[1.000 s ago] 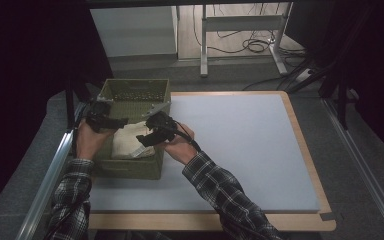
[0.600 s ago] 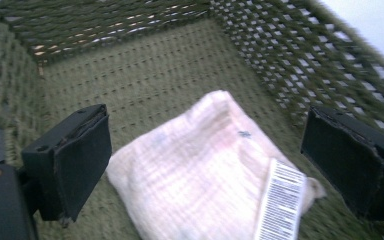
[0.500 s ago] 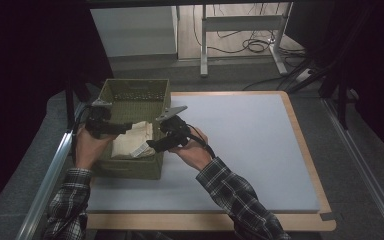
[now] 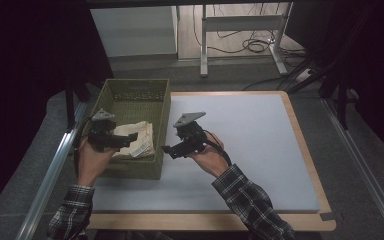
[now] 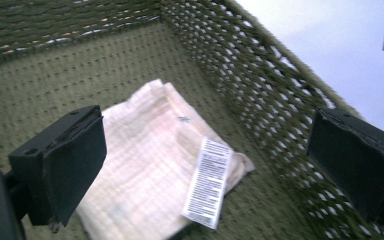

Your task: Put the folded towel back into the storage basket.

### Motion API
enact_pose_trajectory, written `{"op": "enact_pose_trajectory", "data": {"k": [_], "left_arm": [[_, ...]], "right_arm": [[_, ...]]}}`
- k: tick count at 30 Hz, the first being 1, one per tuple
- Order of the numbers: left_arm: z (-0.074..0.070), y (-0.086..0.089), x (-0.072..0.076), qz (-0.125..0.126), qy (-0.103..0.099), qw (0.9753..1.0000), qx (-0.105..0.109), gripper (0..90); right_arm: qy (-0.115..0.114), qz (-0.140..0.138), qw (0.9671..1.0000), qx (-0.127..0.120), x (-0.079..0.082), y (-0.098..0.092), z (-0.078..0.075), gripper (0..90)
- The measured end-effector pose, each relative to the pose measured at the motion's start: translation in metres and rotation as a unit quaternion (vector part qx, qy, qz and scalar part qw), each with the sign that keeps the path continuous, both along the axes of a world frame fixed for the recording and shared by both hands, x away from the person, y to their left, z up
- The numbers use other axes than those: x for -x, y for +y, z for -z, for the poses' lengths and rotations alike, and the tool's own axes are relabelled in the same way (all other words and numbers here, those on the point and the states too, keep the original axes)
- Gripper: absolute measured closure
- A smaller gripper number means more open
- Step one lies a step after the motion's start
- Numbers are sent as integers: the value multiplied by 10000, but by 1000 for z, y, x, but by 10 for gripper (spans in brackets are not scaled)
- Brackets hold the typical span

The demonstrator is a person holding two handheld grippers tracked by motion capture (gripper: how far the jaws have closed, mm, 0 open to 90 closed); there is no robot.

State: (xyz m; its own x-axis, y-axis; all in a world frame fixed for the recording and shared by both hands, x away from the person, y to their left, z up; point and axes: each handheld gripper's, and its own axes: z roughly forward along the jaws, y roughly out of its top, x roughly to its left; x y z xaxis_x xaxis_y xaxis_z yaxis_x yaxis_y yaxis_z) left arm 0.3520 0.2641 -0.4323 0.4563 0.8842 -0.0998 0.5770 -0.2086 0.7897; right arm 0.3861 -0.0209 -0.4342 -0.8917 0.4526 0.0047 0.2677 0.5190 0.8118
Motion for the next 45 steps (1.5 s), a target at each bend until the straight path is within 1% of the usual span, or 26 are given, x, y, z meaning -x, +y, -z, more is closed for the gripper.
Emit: {"op": "enact_pose_trajectory", "data": {"k": [3, 8, 14, 17, 23, 26, 30, 33, 37, 39, 42, 45], "left_arm": [[3, -6, 7, 64, -43, 9999, 78, 32], [8, -18, 19, 186, -189, 9994, 206, 32], [11, -35, 30, 339, -315, 9986, 246, 31], [12, -45, 33, 434, -387, 9978, 312, 31], [16, -68, 38, 638, -484, 9963, 307, 30], [15, -80, 41, 720, -558, 9952, 350, 29], [13, -96, 46, 867, -645, 9935, 363, 28], [13, -111, 49, 1034, -690, 9915, 381, 27], [15, -128, 52, 1181, -751, 9889, 491, 26], [18, -136, 55, 1283, -803, 9869, 565, 26], [23, -151, 59, 1457, -847, 9842, 538, 29], [30, -165, 62, 1622, -836, 9818, 522, 28]], "right_arm": [[-5, 57, 10000, -44, 1, -10, 2, 102], [-2, 143, 9999, -84, 3, -27, 5, 98], [49, 286, 9995, -141, 5, -51, 10, 97], [85, 380, 9991, -174, 6, -63, 13, 98], [111, 535, 9983, -205, 11, -91, 18, 97], [52, 596, 9981, -154, 15, -105, 19, 97], [1, 691, 9976, -103, 20, -122, 21, 98], [-12, 765, 9970, -89, 24, -135, 22, 97], [-45, 855, 9963, -63, 30, -152, 23, 97], [-40, 917, 9958, -65, 32, -160, 24, 97], [-21, 987, 9951, -73, 36, -171, 26, 98], [0, 1056, 9944, -91, 39, -181, 30, 98]]}}
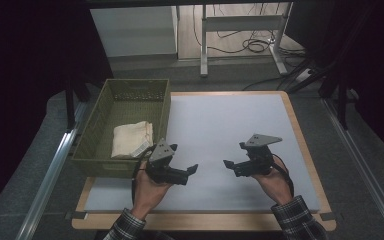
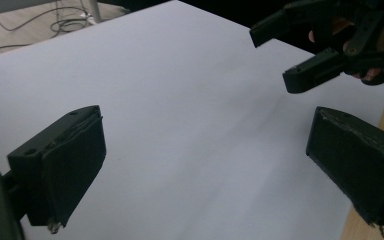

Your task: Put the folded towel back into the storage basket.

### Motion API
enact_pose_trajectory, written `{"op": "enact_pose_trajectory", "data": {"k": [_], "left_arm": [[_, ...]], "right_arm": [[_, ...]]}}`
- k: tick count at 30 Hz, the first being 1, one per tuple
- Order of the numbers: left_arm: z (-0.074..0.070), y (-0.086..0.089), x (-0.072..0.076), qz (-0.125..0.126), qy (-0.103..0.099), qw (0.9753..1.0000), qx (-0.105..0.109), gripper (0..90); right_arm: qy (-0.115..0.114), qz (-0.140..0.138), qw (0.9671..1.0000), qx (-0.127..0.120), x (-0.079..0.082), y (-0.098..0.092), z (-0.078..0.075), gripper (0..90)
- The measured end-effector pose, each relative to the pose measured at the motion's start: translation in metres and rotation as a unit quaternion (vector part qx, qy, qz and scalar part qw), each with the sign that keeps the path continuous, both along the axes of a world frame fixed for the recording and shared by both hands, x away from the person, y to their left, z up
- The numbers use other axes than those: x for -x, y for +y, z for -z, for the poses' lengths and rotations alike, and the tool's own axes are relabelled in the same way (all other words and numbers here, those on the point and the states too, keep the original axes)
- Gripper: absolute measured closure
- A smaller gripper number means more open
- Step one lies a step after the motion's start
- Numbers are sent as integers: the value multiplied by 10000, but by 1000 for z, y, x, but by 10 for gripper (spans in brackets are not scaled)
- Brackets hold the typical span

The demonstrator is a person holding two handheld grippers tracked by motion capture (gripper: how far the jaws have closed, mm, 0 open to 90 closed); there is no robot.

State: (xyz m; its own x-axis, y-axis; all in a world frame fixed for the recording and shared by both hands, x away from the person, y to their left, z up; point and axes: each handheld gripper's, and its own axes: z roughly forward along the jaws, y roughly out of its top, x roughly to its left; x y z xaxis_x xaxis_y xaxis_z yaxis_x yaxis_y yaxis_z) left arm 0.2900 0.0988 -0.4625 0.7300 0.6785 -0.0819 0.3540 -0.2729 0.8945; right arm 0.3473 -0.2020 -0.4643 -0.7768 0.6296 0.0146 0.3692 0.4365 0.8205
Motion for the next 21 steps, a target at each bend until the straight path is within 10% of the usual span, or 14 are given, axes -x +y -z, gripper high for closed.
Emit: {"op": "enact_pose_trajectory", "data": {"k": [21], "left_arm": [[58, -36, 4, 201, 428, 9986, -256, 30]], "right_arm": [[115, 475, 9987, 134, 28, -57, 39, 97]]}}
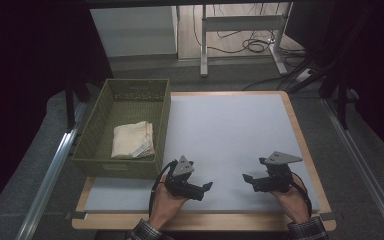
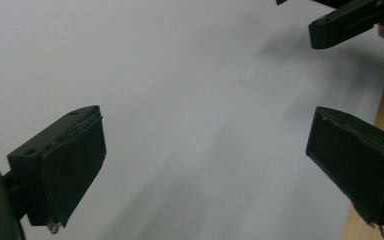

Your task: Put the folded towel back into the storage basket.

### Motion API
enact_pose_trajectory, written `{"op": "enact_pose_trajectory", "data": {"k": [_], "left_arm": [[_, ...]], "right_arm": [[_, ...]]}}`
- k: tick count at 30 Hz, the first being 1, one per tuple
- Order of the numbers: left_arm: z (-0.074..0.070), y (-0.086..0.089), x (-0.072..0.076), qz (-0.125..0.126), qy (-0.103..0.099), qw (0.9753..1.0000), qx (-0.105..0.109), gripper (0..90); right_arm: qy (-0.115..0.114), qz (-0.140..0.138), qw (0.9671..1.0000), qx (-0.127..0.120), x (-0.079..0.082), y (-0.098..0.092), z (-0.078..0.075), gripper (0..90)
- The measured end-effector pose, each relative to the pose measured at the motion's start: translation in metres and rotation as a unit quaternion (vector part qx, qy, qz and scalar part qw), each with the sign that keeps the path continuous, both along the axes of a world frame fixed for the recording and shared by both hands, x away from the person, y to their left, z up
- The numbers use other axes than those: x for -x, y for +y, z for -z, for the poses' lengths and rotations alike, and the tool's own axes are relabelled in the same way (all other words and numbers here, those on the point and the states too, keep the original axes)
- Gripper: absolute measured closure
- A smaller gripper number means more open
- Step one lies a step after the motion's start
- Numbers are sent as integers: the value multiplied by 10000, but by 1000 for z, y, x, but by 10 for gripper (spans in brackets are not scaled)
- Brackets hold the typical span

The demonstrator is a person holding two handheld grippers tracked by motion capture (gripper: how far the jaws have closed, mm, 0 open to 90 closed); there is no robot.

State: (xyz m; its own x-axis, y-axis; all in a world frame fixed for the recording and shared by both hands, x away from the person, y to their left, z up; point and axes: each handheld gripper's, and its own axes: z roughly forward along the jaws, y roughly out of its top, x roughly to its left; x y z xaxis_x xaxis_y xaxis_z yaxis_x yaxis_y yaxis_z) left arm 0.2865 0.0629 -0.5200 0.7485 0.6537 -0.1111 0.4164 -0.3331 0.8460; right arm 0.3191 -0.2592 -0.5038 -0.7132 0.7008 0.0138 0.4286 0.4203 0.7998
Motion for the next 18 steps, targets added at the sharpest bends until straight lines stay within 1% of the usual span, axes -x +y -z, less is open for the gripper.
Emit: {"op": "enact_pose_trajectory", "data": {"k": [2, 4, 7, 10, 11, 13, 15, 16, 17, 18], "left_arm": [[3, 0, 0, -13, 38, 10000, -46, 33], [6, 0, -1, -26, 76, 9999, -145, 33], [11, -1, -2, -90, 146, 9993, -347, 38], [15, -2, -3, -116, 238, 9984, -498, 42], [17, -2, -4, -113, 303, 9976, -616, 41], [21, -3, -6, -123, 392, 9966, -720, 40], [23, -4, -9, -112, 542, 9951, -820, 37], [23, -5, -9, -116, 553, 9948, -853, 32], [24, -6, -10, -122, 586, 9941, -903, 33], [24, -7, -11, -126, 641, 9932, -967, 33]], "right_arm": [[19, 13, 10000, 45, 2, -3, 5, 97], [39, 18, 10000, 82, 3, -5, 9, 97], [98, 71, 9998, 163, 5, -9, 15, 97], [132, 120, 9995, 253, 6, -13, 21, 97], [148, 132, 9995, 265, 6, -13, 22, 97], [205, 162, 9991, 337, 6, -14, 25, 97], [203, 158, 9989, 389, 6, -14, 25, 97], [226, 145, 9988, 414, 6, -13, 26, 97], [257, 146, 9985, 463, 6, -12, 26, 97], [312, 148, 9978, 573, 5, -11, 27, 93]]}}
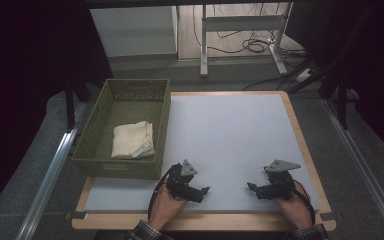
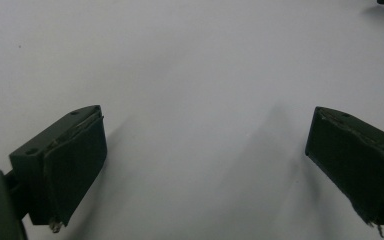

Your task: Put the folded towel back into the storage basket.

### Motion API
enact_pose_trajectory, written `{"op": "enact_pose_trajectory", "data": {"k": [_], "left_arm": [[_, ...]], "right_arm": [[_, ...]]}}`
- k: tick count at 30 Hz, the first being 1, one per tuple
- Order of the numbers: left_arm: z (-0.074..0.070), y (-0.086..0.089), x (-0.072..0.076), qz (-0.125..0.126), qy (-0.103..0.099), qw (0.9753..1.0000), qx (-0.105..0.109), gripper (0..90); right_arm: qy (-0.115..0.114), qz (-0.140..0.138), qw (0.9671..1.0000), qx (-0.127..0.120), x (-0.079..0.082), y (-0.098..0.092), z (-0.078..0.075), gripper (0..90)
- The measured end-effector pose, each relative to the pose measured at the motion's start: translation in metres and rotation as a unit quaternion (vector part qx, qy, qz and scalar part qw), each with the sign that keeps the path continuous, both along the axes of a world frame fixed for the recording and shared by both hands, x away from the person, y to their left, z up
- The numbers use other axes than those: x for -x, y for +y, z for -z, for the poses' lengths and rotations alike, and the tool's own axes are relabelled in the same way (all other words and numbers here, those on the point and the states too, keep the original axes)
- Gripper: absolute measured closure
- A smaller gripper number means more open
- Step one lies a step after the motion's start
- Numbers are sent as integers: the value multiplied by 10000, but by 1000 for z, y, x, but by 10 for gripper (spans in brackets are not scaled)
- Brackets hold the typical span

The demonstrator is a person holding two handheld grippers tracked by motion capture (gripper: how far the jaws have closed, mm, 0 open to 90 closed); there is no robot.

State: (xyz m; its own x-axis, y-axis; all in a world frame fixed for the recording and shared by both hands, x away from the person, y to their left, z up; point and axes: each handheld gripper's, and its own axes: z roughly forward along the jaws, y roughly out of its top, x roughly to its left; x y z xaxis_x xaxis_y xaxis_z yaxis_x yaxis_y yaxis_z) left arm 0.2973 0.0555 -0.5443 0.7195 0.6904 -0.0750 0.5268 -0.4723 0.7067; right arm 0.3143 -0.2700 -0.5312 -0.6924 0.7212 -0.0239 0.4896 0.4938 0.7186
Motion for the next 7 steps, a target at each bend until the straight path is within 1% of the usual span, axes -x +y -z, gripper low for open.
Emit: {"op": "enact_pose_trajectory", "data": {"k": [2, 3, 7], "left_arm": [[0, -4, 0, 58, -30, 9998, -168, 13], [1, -6, 1, 75, -61, 9996, -254, 3], [1, -5, 1, 78, -53, 9997, -242, 0]], "right_arm": [[-58, -15, 9999, 117, 1, 3, 1, 88], [-47, -4, 9999, 92, 1, 2, 1, 88], [-54, -4, 9999, 96, 1, 2, 1, 88]]}}
